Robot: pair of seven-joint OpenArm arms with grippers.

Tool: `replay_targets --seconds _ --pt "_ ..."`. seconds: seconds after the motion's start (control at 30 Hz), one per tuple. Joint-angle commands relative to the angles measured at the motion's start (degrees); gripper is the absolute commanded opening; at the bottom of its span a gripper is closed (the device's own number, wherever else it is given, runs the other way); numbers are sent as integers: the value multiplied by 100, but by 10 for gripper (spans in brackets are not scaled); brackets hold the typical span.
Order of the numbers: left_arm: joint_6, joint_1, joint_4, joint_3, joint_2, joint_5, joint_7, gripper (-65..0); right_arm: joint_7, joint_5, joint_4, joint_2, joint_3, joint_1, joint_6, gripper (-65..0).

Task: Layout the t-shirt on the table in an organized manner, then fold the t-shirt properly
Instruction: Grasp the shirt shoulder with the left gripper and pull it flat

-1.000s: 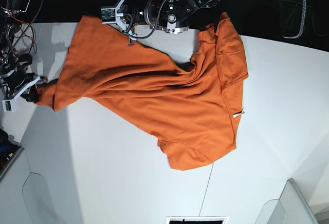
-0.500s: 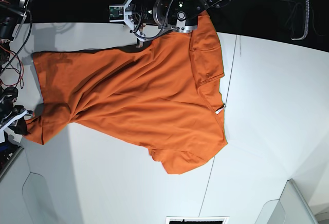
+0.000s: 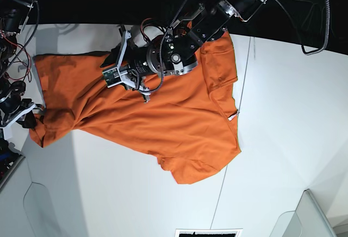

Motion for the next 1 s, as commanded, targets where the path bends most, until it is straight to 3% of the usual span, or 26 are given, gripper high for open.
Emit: replay_targets --seconds 0.0,0.13,0.23,0.3,0.4,0.6,0.73,0.8,0.87,0.97 --pt "-94 -96 -111 2 109 -44 -129 -479 116 63 76 120 26 122 -2 -650" --pt "-778 -57 -417 7 111 -109 -144 -479 122 83 76 118 26 122 -2 -650" --pt "-774 -2 -420 7 96 -109 -87 -487 120 81 76 120 26 122 -2 -650" --pt "-807 28 -420 17 44 -109 81 -530 118 76 76 122 26 122 -2 -650" --pt "-1254 76 -420 153 -199 -269 142 -538 118 48 76 122 26 122 -2 -650" --pt "-1254 76 -417 824 -828 -579 138 -538 328 31 76 122 28 127 -2 -650" --pt "-1254 101 -417 907 -957 -581 146 -538 697 -280 76 136 28 140 -2 -650" --pt "-1254 136 -417 907 -951 -584 144 -538 979 -470 76 173 26 142 -4 -454" --pt "-1254 162 -417 907 -953 -588 144 -538 1132 -566 76 201 26 232 -74 -313" --pt "-1254 225 -417 907 -953 -588 186 -538 1128 -610 76 203 28 468 -289 -294"
